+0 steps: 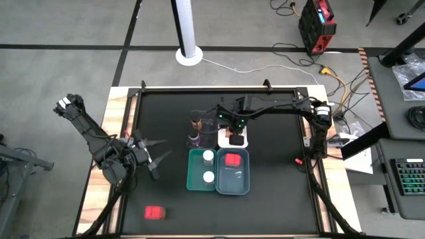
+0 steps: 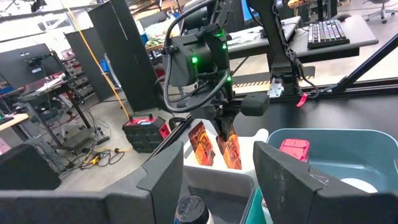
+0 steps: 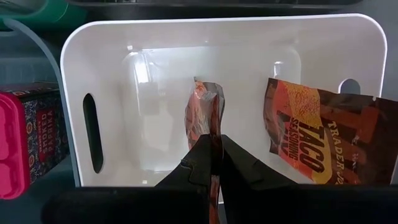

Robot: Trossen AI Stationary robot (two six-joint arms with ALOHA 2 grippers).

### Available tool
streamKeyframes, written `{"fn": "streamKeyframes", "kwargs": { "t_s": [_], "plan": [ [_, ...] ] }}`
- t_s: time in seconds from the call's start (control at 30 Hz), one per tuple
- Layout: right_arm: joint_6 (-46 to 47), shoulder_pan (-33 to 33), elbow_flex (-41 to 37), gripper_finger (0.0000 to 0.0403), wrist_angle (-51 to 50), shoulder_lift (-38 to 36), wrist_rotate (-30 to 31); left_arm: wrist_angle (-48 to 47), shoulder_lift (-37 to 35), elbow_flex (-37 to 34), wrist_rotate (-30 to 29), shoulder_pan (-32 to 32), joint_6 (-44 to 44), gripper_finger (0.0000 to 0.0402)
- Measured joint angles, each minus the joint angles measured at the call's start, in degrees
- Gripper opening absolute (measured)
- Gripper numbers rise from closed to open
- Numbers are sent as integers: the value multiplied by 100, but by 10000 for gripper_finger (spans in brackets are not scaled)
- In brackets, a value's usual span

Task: Sort spices by type
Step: Put the orange seasoning pack into the white bin, then put the red seasoning can into the blue bin

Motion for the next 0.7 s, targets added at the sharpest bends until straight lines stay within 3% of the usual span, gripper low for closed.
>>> {"fn": "streamKeyframes", "kwargs": {
  "t_s": [0.43,0.7],
  "plan": [
    [296,0,2,21,0,0,-2,1,0,0,0,1,-1,178],
    [350,0,2,114,2,0,-2,0,0,0,0,1,-1,178]
  ]
}}
